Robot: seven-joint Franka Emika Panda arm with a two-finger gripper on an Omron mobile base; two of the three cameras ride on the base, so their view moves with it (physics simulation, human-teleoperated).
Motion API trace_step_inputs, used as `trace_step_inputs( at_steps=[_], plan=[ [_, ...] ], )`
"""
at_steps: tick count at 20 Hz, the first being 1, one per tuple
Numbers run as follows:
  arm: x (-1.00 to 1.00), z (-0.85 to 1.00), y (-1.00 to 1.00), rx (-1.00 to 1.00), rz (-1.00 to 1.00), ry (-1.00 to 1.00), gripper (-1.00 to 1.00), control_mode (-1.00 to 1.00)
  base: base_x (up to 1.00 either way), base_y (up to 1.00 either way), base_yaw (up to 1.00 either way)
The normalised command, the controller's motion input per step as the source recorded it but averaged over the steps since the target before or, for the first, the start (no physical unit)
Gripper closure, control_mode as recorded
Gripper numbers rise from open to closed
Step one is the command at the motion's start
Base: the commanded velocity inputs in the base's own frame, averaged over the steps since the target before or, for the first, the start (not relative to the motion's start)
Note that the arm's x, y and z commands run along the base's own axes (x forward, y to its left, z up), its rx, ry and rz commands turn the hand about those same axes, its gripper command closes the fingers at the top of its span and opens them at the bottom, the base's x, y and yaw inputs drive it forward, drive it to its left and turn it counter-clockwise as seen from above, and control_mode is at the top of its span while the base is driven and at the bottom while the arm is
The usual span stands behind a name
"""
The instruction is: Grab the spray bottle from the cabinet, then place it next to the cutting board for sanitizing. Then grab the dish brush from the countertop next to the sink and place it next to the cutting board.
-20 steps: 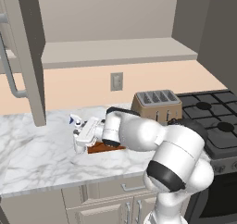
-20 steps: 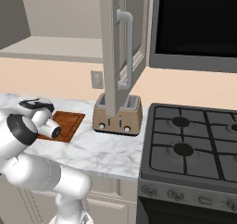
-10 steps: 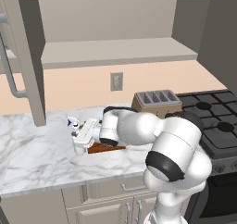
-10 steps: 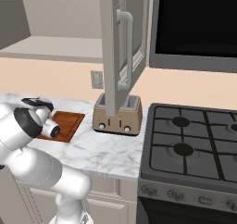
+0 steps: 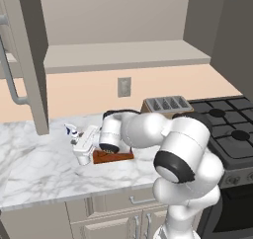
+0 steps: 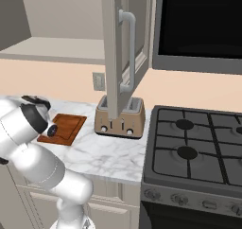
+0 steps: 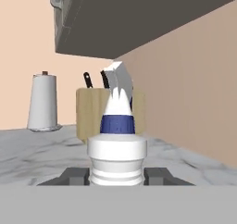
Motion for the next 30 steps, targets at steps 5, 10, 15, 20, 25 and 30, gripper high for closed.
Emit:
trace_step_inputs(
  at_steps=[5,10,15,20,25,30],
  plan=[
    [-0.05,-0.24,0.0,0.0,0.04,0.0,1.0,-1.0,0.0,0.0,0.0],
    [-0.05,-0.3,-0.03,0.06,0.04,0.0,1.0,-1.0,0.0,0.0,0.0],
    [-0.15,-0.19,-0.17,0.09,0.03,-0.01,1.0,-1.0,0.0,0.0,0.0],
    [-0.23,-0.09,-0.13,0.05,0.0,-0.04,1.0,-1.0,0.0,0.0,0.0],
    [-0.17,-0.14,-0.07,0.04,0.0,-0.02,1.0,-1.0,0.0,0.0,0.0],
    [-0.13,-0.14,-0.15,0.04,0.0,0.0,1.0,-1.0,0.0,0.0,0.0]
  ],
)
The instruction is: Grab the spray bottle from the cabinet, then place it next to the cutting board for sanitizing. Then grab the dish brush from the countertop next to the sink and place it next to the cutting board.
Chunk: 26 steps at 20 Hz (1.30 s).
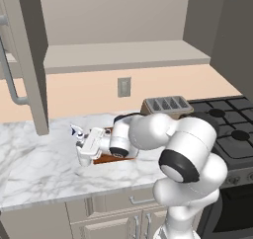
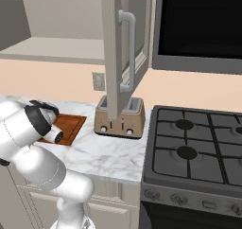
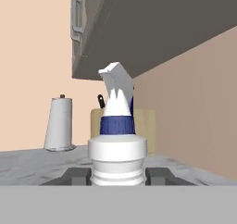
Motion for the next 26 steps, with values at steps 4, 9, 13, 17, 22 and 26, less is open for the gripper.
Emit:
trace_step_inputs(
  at_steps=[4,9,13,17,22,26],
  plan=[
    [-0.11,-0.13,-0.01,0.01,0.0,0.0,-1.0,-1.0,0.0,0.0,0.0],
    [-0.14,0.0,-0.02,0.0,0.0,-0.01,-1.0,-1.0,0.0,0.0,0.0],
    [-0.21,0.0,-0.14,0.0,0.0,0.0,-1.0,-1.0,0.0,0.0,0.0],
    [-0.18,0.0,-0.2,0.0,0.0,-0.01,-1.0,-1.0,0.0,0.0,0.0],
    [-0.19,0.16,-0.18,0.01,-0.01,-0.03,-1.0,-1.0,0.0,0.0,0.0],
    [-0.38,0.8,-0.16,0.0,-0.09,-0.12,-1.0,-1.0,0.0,0.0,0.0]
  ],
)
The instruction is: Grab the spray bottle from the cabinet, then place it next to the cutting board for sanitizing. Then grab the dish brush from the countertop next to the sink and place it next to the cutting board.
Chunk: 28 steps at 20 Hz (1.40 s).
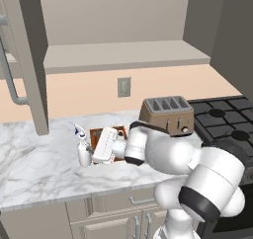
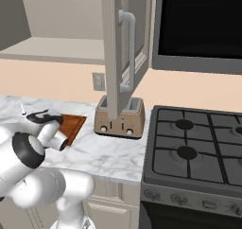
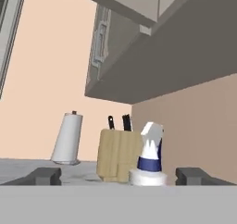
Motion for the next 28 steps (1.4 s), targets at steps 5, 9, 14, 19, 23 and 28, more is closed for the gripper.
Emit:
trace_step_inputs(
  at_steps=[5,9,14,19,23,28],
  plan=[
    [-0.48,0.99,-0.25,0.0,-0.08,-0.03,-1.0,-1.0,0.0,0.0,0.0],
    [-0.51,0.96,-0.29,0.0,-0.13,0.05,-1.0,-1.0,0.0,0.0,0.0],
    [-0.72,1.0,-0.28,-0.03,-0.18,0.28,-1.0,-1.0,0.0,0.0,0.0],
    [-0.57,0.97,-0.27,-0.03,-0.26,0.48,-1.0,-1.0,0.0,0.0,0.0],
    [-0.48,0.99,-0.34,-0.13,-0.25,0.49,-1.0,-1.0,0.0,0.0,0.0],
    [-0.31,0.99,-0.47,-0.27,-0.2,0.51,-1.0,-1.0,0.0,0.0,0.0]
  ],
)
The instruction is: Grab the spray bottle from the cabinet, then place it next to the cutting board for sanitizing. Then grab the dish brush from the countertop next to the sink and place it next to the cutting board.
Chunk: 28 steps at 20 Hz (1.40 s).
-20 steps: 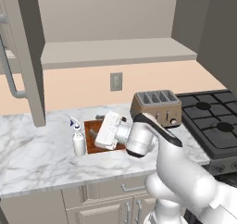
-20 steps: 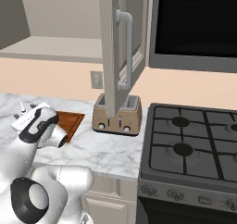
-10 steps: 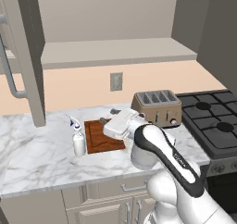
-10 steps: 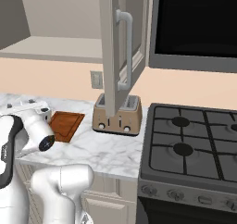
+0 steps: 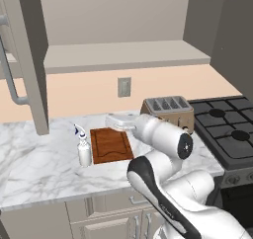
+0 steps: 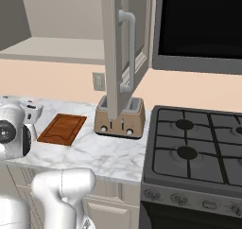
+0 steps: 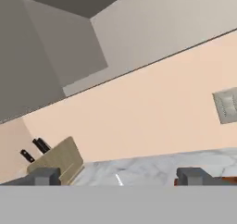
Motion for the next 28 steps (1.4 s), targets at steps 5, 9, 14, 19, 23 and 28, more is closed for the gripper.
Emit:
trace_step_inputs(
  at_steps=[5,9,14,19,23,28],
  plan=[
    [-0.34,0.72,-0.48,-0.54,-0.2,0.34,-1.0,-1.0,0.0,0.0,0.0],
    [-0.17,0.6,-0.62,-0.58,-0.19,0.49,-1.0,-1.0,0.0,0.0,0.0],
    [-0.09,-0.35,-0.67,-0.31,-0.09,0.39,-1.0,-1.0,0.0,0.0,0.0],
    [-0.18,-0.53,-0.91,-0.01,-0.04,0.06,-1.0,-1.0,0.0,0.0,0.0],
    [-0.43,-0.41,-0.48,0.01,-0.04,-0.03,-1.0,-1.0,0.0,0.0,0.0],
    [-0.59,-0.3,-0.41,0.03,-0.04,-0.18,-1.0,-1.0,0.0,0.0,0.0]
  ],
)
